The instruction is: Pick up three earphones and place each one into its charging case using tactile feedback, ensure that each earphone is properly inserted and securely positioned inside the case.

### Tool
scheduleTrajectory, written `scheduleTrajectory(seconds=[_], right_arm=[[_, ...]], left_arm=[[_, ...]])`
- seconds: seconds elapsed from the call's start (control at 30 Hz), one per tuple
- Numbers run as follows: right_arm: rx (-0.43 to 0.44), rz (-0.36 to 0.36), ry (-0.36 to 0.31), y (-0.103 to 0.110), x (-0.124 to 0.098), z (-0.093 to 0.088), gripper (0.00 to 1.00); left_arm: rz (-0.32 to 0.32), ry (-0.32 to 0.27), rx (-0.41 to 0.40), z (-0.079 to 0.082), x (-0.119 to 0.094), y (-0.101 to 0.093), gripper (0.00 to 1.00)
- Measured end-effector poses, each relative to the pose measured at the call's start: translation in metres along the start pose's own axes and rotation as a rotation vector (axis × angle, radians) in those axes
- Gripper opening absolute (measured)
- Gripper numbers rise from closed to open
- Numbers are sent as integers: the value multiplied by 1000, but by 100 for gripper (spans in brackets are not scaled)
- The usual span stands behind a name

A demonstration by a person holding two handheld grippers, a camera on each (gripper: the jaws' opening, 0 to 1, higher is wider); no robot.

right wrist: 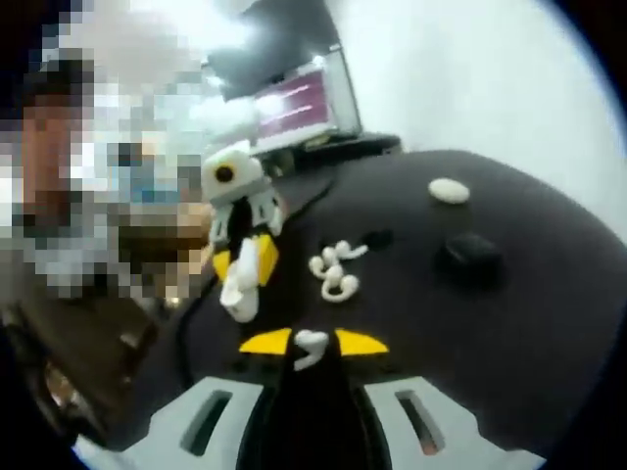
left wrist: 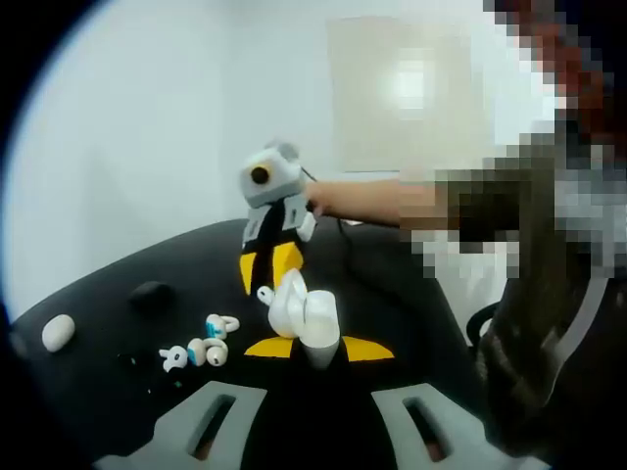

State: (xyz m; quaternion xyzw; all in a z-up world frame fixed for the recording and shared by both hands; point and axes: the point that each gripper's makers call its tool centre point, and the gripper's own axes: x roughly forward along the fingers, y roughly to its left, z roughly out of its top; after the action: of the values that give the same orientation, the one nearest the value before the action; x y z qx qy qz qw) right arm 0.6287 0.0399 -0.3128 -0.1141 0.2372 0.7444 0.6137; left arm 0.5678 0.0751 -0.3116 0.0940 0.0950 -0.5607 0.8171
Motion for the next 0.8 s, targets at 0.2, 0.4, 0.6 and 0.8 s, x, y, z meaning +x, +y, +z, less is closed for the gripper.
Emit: scheduleTrajectory(seconds=[0.2,0.4,0.6,0.8], right_arm=[[59,22,-13,-4,-1,3,14],[75,70,19,1,1,-2,14],[65,90,46,5,1,-6,14],[40,100,68,6,-1,-7,13]], left_arm=[[1,0,1,0,1,-1,13],[0,0,0,1,1,-1,13],[-1,0,0,1,1,-2,13],[-1,0,2,1,1,-3,13]])
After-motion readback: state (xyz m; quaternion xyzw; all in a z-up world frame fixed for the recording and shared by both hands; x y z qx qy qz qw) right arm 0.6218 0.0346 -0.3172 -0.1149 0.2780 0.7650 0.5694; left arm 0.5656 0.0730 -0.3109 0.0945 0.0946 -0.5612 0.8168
